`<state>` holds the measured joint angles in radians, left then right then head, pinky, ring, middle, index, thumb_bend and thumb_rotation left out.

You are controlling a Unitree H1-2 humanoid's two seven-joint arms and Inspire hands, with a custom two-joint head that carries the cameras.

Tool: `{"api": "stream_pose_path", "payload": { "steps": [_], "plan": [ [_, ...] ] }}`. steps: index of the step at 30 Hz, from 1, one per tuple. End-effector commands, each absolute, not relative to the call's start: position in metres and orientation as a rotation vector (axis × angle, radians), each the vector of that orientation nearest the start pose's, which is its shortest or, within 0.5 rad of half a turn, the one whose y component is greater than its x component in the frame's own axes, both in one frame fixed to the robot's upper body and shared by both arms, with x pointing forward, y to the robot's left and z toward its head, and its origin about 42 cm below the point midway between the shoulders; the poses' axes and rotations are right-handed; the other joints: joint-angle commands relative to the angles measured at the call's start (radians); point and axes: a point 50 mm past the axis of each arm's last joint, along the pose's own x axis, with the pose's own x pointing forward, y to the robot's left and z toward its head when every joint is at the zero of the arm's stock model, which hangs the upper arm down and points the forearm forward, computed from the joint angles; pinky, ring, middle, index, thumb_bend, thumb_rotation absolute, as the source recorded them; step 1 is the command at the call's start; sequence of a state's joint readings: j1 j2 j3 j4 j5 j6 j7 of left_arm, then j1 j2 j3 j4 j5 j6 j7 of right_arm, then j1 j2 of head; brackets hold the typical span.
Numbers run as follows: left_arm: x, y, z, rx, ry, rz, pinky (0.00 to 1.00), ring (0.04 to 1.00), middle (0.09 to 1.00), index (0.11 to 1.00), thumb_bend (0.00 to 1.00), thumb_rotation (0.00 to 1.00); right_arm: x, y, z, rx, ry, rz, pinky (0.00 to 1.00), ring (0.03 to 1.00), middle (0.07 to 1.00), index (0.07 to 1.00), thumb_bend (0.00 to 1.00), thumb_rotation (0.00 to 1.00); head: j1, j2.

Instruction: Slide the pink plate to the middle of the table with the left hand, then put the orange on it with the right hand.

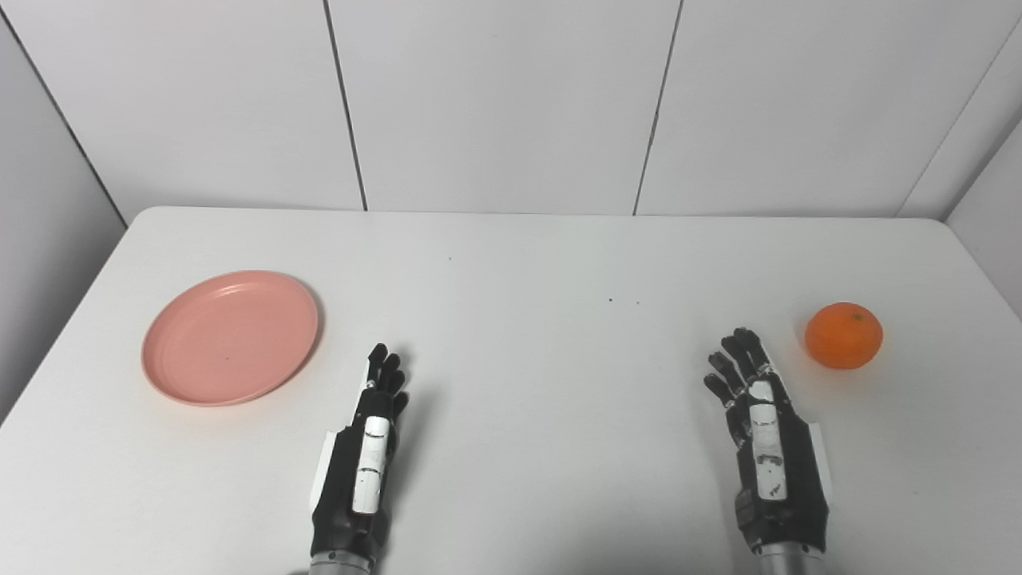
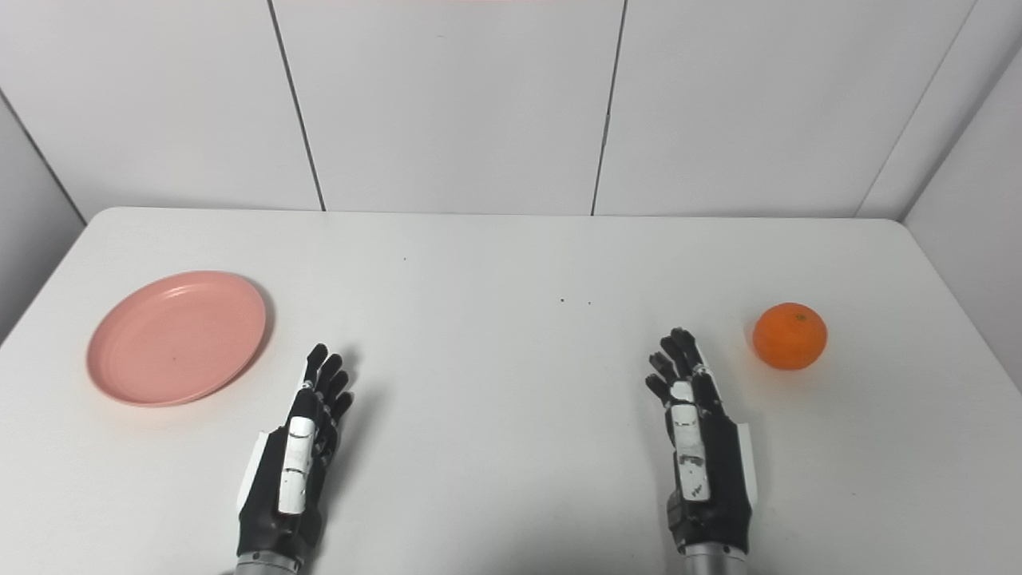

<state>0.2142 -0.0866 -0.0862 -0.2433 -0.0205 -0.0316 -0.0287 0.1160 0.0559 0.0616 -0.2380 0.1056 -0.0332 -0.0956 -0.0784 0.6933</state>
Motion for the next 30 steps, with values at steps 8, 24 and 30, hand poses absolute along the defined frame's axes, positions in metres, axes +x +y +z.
{"api": "stream_pose_path", "payload": {
  "steps": [8, 24, 30],
  "plan": [
    [0.124, 0.202, 0.089, -0.055, 0.092, 0.060, 1.00, 1.000, 1.000, 1.000, 0.67, 1.00, 0.253, -0.185, 0.131, 0.168, -0.168, -0.053, 0.88, 0.889, 0.897, 0.886, 0.83, 0.87, -0.006, 0.010],
    [0.126, 0.198, 0.089, -0.065, 0.077, 0.073, 1.00, 1.000, 1.000, 1.000, 0.65, 1.00, 0.247, -0.188, 0.107, 0.103, -0.105, -0.015, 0.91, 0.903, 0.915, 0.913, 0.74, 0.90, -0.002, 0.025],
    [0.126, 0.199, 0.088, -0.071, 0.075, 0.076, 1.00, 1.000, 1.000, 1.000, 0.66, 1.00, 0.247, -0.189, 0.109, 0.094, -0.114, -0.019, 0.90, 0.898, 0.912, 0.907, 0.73, 0.90, -0.001, 0.026]
  ]
}}
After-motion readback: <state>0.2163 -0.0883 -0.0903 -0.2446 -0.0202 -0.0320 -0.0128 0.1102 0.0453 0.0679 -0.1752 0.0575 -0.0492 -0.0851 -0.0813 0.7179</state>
